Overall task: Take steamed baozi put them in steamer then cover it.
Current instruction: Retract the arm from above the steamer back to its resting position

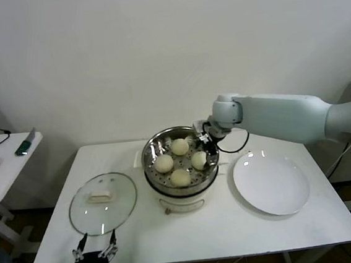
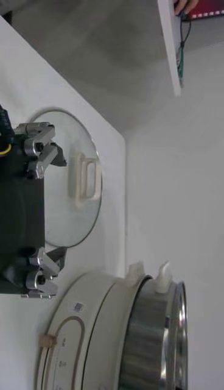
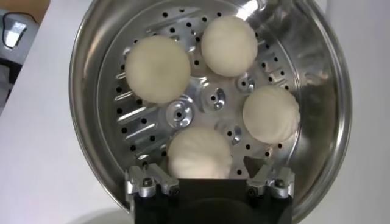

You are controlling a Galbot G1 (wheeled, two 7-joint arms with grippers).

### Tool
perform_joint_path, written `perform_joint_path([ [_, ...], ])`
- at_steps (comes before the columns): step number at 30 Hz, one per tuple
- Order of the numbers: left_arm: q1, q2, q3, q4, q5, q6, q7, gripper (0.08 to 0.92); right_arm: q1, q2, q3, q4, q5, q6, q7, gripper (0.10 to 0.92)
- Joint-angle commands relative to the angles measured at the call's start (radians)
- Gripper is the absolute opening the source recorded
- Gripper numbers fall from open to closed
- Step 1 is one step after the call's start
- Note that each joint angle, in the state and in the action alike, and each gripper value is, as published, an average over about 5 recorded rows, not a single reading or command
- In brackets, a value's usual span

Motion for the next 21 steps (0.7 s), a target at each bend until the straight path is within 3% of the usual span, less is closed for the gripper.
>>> perform_joint_path([
  [1,-0.001,0.000,-0.002,-0.003,-0.002,0.002,0.000,0.823,0.056,-0.020,0.012,0.001,0.064,0.010,-0.017,0.820],
  [7,-0.004,0.004,-0.001,-0.005,-0.010,0.013,0.002,0.823,0.103,-0.120,0.105,0.041,0.211,-0.019,0.053,0.823],
  [13,0.000,0.014,0.014,-0.018,-0.049,0.016,0.009,0.823,-0.018,-0.271,0.363,0.163,0.373,-0.074,0.308,0.823],
  [21,-0.027,0.034,0.016,-0.012,-0.050,-0.003,0.001,0.823,-0.397,-0.469,0.791,0.331,0.401,-0.085,0.672,0.823],
])
